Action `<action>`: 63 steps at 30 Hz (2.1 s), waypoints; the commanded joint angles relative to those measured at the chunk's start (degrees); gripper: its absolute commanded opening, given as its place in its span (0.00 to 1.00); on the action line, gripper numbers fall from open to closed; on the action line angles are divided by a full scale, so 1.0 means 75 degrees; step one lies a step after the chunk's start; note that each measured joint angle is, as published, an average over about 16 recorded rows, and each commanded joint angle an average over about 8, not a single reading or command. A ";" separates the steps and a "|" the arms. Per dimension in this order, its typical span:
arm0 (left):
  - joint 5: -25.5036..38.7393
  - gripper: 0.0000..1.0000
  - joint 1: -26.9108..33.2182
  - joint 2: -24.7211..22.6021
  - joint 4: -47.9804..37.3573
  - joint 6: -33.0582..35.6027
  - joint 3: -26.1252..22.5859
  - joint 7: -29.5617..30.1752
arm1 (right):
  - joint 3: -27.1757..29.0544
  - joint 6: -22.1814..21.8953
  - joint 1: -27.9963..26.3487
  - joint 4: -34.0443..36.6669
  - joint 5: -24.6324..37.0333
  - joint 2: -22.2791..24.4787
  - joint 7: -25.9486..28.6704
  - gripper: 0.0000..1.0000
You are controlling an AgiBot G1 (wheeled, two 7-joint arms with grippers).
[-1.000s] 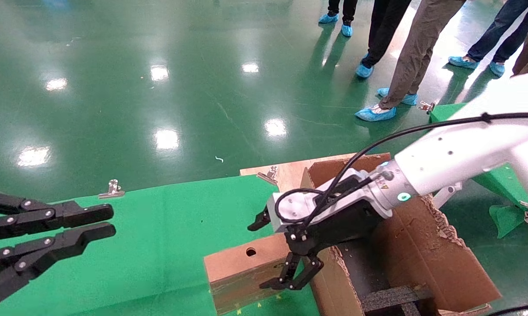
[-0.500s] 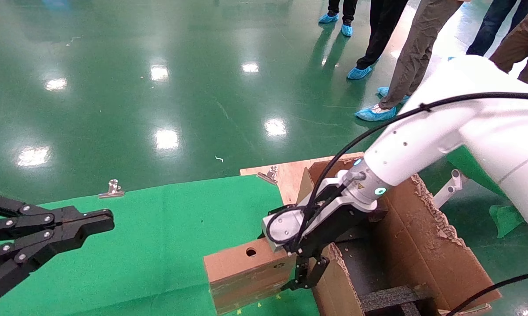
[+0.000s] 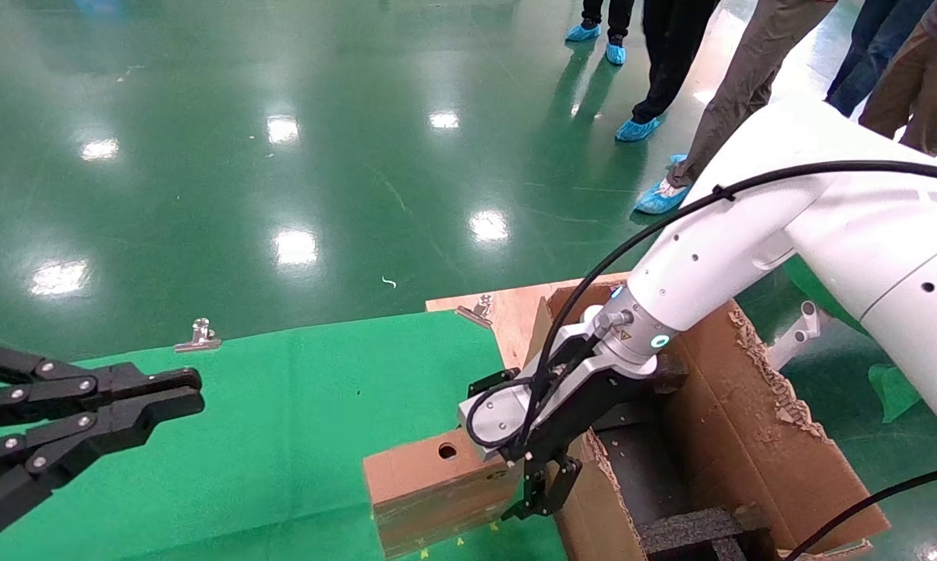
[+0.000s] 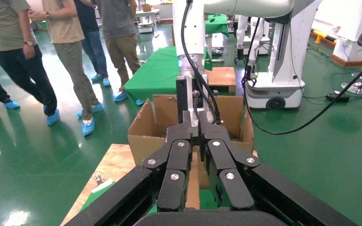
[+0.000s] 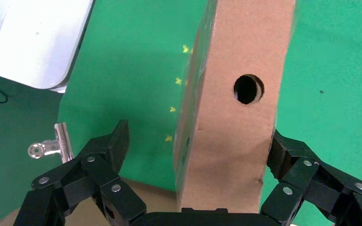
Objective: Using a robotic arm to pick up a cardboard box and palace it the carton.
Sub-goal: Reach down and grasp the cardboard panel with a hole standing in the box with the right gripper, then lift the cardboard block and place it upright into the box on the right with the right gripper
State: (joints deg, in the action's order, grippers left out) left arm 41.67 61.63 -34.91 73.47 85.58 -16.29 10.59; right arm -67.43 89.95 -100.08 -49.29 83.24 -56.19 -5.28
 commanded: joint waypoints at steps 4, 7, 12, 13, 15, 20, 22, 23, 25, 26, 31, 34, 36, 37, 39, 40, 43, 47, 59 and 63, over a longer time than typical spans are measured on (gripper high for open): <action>0.0000 1.00 0.0000 0.0000 -0.0001 -0.0001 -0.0001 0.0000 | -0.0001 -0.0003 -0.0007 -0.0002 0.0009 0.0000 -0.0003 0.00; 0.0000 1.00 0.0000 0.0000 -0.0001 -0.0001 -0.0001 0.0000 | 0.0022 -0.0003 0.0008 -0.0010 0.0005 0.0009 0.0008 0.00; 0.0000 1.00 0.0000 0.0000 -0.0001 -0.0001 -0.0001 0.0000 | 0.0050 -0.0002 0.0026 -0.0020 -0.0004 0.0020 0.0023 0.00; 0.0000 1.00 0.0000 0.0000 -0.0001 -0.0001 -0.0001 0.0000 | 0.0055 -0.0002 0.0029 -0.0021 -0.0005 0.0022 0.0025 0.00; 0.0000 1.00 0.0000 0.0000 -0.0001 -0.0001 -0.0001 0.0000 | 0.0063 -0.0001 0.0034 -0.0023 -0.0009 0.0026 0.0030 0.00; 0.0000 1.00 0.0000 0.0000 -0.0001 -0.0001 -0.0001 0.0000 | 0.0078 0.0000 0.0044 -0.0026 -0.0016 0.0032 0.0037 0.00; 0.0000 1.00 0.0000 0.0000 0.0000 -0.0001 -0.0001 0.0000 | 0.0083 0.0001 0.0047 -0.0027 -0.0018 0.0033 0.0039 0.00; 0.0000 1.00 0.0000 0.0000 0.0000 -0.0001 -0.0001 0.0000 | 0.0085 0.0001 0.0048 -0.0028 -0.0019 0.0034 0.0040 0.00; 0.0000 1.00 0.0000 0.0000 0.0000 -0.0001 -0.0001 0.0000 | 0.0088 0.0001 0.0050 -0.0029 -0.0020 0.0035 0.0041 0.00; 0.0000 1.00 0.0000 0.0000 0.0000 0.0000 -0.0001 0.0000 | 0.0090 0.0003 0.0051 -0.0029 -0.0021 0.0035 0.0041 0.00; 0.0000 1.00 0.0000 0.0000 0.0000 -0.0001 -0.0001 0.0000 | 0.0091 -0.0002 0.0057 -0.0031 -0.0025 0.0038 0.0045 0.00; -0.0001 1.00 0.0001 0.0000 -0.0001 -0.0001 -0.0002 0.0000 | 0.0088 -0.0018 0.0055 -0.0008 -0.0060 0.0042 0.0063 0.00; -0.0001 1.00 0.0001 0.0000 -0.0003 -0.0001 -0.0002 -0.0001 | 0.0089 -0.0032 0.0033 0.0045 -0.0112 0.0048 0.0087 0.00; -0.0001 1.00 0.0002 0.0000 -0.0003 0.0000 -0.0003 -0.0001 | 0.0092 -0.0036 0.0007 0.0087 -0.0147 0.0053 0.0099 0.00; -0.0002 1.00 0.0002 0.0000 -0.0004 0.0000 -0.0004 -0.0002 | 0.0108 -0.0028 -0.0082 0.0200 -0.0237 0.0068 0.0119 0.00; -0.0002 1.00 0.0003 0.0000 -0.0005 0.0000 -0.0004 -0.0002 | 0.0114 -0.0017 -0.0152 0.0272 -0.0285 0.0077 0.0121 0.00; -0.0003 1.00 0.0004 0.0000 -0.0006 0.0000 -0.0006 -0.0004 | 0.0129 0.0032 -0.0452 0.0537 -0.0436 0.0115 0.0091 0.00; -0.0004 1.00 0.0005 0.0001 -0.0007 0.0000 -0.0009 -0.0005 | 0.0074 0.0110 -0.1022 0.0930 -0.0621 0.0172 -0.0065 0.00; -0.0008 1.00 0.0006 0.0003 -0.0007 -0.0002 -0.0015 -0.0008 | -0.0566 0.0196 -0.2957 0.2082 -0.1345 0.0384 -0.0744 0.00; -0.0010 1.00 0.0007 0.0004 -0.0007 -0.0003 -0.0017 -0.0009 | -0.0848 0.0207 -0.3406 0.2292 -0.1677 0.0505 -0.0859 0.00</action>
State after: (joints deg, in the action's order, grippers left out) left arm 41.59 61.68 -34.88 73.42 85.56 -16.41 10.52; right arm -74.05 91.49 -124.94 -32.55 70.70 -52.12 -11.48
